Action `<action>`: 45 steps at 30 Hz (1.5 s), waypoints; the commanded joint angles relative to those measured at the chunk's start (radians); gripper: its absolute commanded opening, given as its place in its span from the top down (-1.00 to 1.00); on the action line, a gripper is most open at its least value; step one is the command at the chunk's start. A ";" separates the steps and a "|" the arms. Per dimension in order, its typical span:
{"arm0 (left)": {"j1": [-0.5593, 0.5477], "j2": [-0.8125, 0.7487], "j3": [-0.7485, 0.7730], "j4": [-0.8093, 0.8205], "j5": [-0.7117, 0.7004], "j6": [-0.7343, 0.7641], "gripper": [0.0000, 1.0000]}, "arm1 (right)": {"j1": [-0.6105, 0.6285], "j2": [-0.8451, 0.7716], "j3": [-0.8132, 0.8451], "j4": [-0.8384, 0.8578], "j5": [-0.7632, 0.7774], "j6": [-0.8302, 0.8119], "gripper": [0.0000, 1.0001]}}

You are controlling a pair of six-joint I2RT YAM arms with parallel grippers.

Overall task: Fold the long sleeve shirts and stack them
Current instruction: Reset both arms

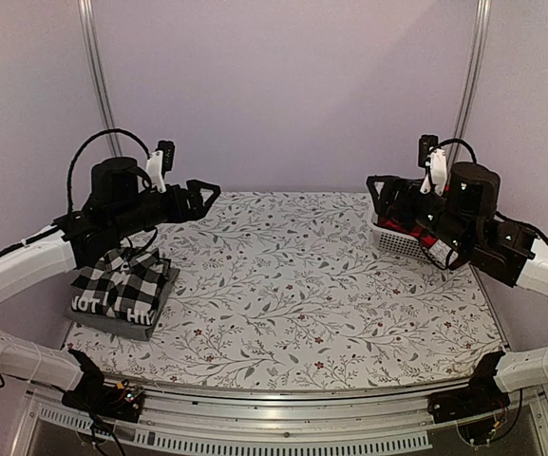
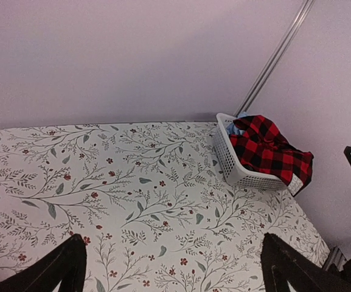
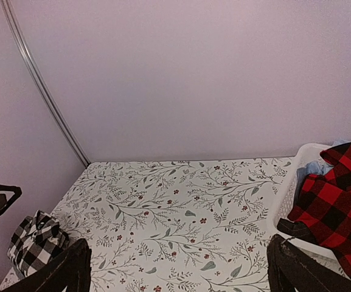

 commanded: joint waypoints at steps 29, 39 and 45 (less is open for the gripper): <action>-0.010 0.008 -0.007 0.042 -0.008 0.026 -0.99 | -0.003 0.011 -0.024 0.032 -0.002 0.006 -0.98; -0.010 0.004 -0.022 0.052 -0.011 0.024 -0.99 | -0.003 0.008 -0.025 0.032 -0.002 -0.001 -0.98; -0.010 0.004 -0.027 0.058 -0.007 0.023 -0.99 | -0.003 0.004 -0.029 0.032 -0.001 -0.001 -0.98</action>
